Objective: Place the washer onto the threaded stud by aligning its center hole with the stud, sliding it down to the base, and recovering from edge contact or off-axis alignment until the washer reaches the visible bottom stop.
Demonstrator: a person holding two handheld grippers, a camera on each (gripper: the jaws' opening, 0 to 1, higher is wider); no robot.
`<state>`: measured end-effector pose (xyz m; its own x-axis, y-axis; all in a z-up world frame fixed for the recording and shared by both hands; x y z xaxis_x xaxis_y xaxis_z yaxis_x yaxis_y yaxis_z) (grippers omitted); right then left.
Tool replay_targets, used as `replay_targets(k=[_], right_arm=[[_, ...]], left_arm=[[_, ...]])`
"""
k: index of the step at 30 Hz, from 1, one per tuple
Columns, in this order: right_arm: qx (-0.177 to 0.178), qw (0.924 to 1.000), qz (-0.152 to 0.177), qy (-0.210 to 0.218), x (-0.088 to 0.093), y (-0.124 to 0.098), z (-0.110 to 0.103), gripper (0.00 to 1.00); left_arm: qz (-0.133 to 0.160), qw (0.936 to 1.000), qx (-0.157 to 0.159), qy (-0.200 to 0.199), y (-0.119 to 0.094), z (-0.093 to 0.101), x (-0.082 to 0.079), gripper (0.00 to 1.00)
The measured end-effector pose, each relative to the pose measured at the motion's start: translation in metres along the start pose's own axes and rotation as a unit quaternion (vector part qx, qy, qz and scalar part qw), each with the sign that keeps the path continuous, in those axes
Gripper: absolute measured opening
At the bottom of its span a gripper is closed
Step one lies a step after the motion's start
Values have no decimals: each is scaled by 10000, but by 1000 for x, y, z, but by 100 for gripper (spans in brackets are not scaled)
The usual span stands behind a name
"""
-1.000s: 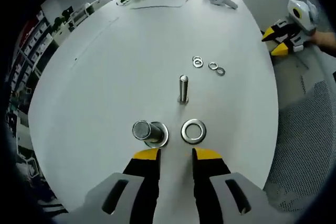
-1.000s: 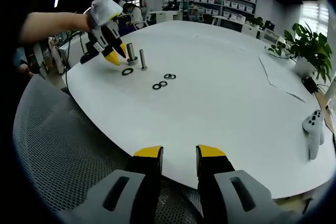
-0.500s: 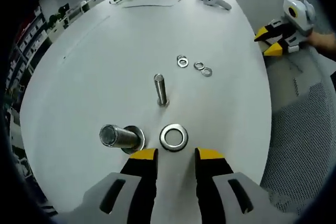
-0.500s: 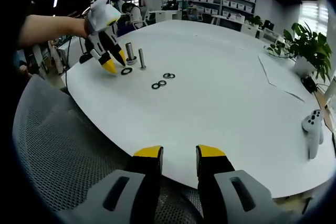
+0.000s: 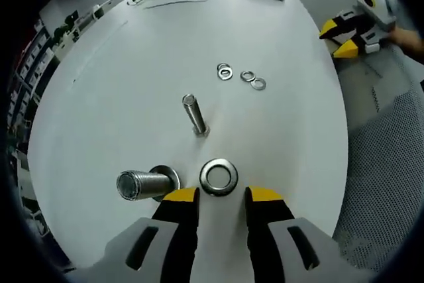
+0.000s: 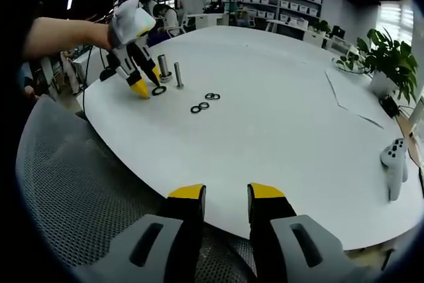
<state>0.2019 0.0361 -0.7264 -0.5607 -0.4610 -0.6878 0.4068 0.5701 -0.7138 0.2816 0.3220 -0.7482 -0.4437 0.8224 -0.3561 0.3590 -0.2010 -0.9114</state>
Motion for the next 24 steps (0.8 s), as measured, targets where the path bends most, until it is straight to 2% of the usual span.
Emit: replay_targets(k=[9, 11, 16, 24], right_arm=[[15, 10000, 39, 30, 0, 0, 0, 28], [10, 10000, 36, 27, 0, 0, 0, 28], [12, 10000, 65, 31, -1, -1, 0, 28], [-2, 10000, 61, 32, -1, 0, 0, 28]], left_arm=[[23, 9998, 58, 215, 3, 4, -9, 26], [-59, 9998, 53, 173, 4, 3, -11, 26], [-211, 9989, 102, 398, 4, 4, -14, 26], [-156, 9989, 118, 416, 5, 3, -17, 26]])
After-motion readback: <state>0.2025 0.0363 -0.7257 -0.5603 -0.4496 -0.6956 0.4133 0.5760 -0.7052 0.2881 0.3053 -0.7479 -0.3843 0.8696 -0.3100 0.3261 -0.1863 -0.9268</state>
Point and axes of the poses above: the point that each gripper's makers call its tool centre point, and the gripper's own axes: y roughly forward along the fingers, z roughly to its right, x roughly out of its underside, the point moved 5 cm from there along -y, roughly backward along the fingers, and after that the axes turned 12 degrees about -x, right-handed, at the moved point
